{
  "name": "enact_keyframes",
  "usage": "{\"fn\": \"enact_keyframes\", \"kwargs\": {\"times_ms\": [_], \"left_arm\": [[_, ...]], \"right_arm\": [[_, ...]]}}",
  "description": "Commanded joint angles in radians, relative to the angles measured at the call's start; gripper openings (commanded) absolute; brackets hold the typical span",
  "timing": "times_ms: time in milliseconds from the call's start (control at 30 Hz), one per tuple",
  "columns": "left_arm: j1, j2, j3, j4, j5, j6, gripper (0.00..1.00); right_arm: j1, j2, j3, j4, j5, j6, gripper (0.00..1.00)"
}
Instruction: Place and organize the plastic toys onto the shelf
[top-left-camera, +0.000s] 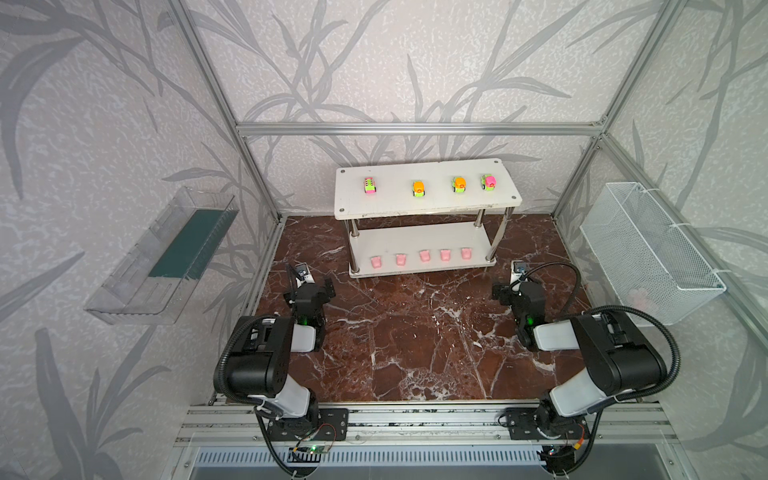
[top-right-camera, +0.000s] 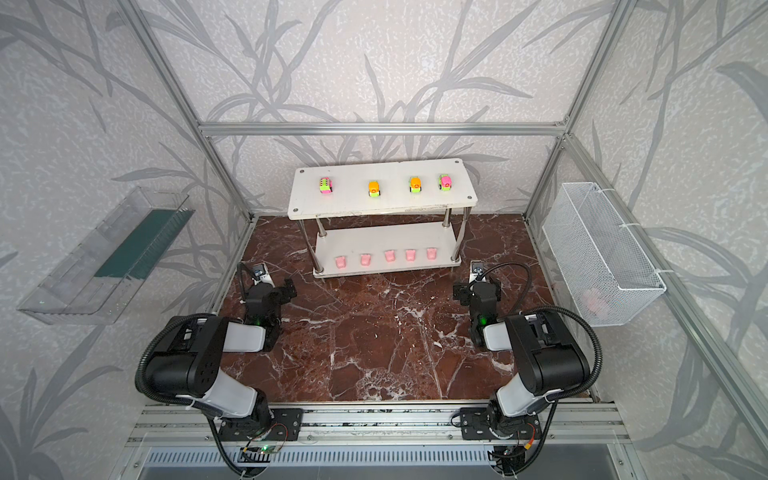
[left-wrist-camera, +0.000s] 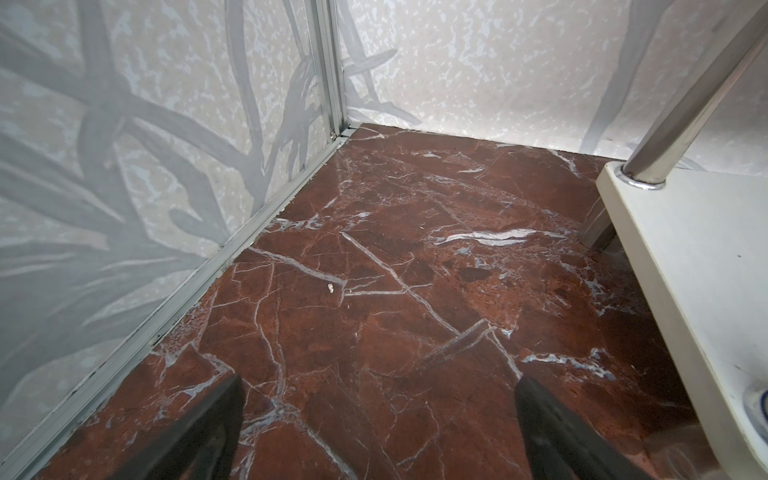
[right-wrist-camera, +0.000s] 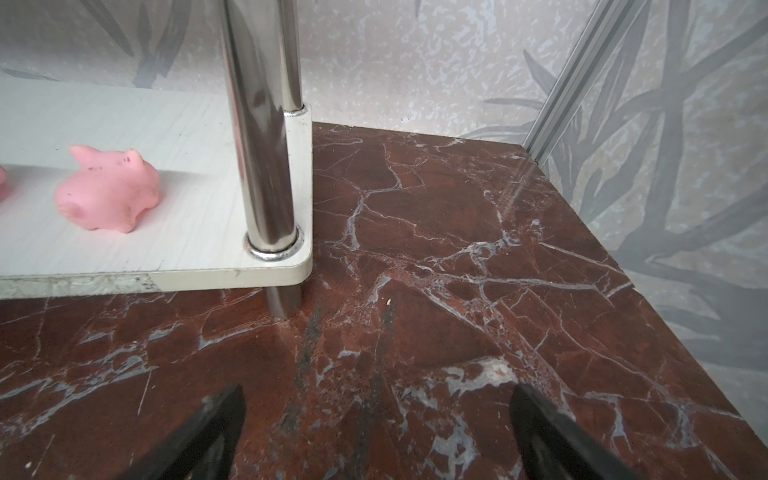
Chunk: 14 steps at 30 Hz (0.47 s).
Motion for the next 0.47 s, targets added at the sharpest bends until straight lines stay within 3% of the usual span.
{"fn": "enact_keyframes", "kwargs": {"times_ms": [0, 433], "left_arm": [[0.003, 0.007, 0.007, 0.024, 0.005, 0.022, 0.99], [0.004, 0.007, 0.011, 0.019, 0.006, 0.022, 0.99]], "right_arm": [[-0.004, 0.009, -0.004, 0.048, 0.0, -0.007, 0.99], [-0.004, 0.009, -0.003, 0.045, 0.0, -0.007, 0.99]]}}
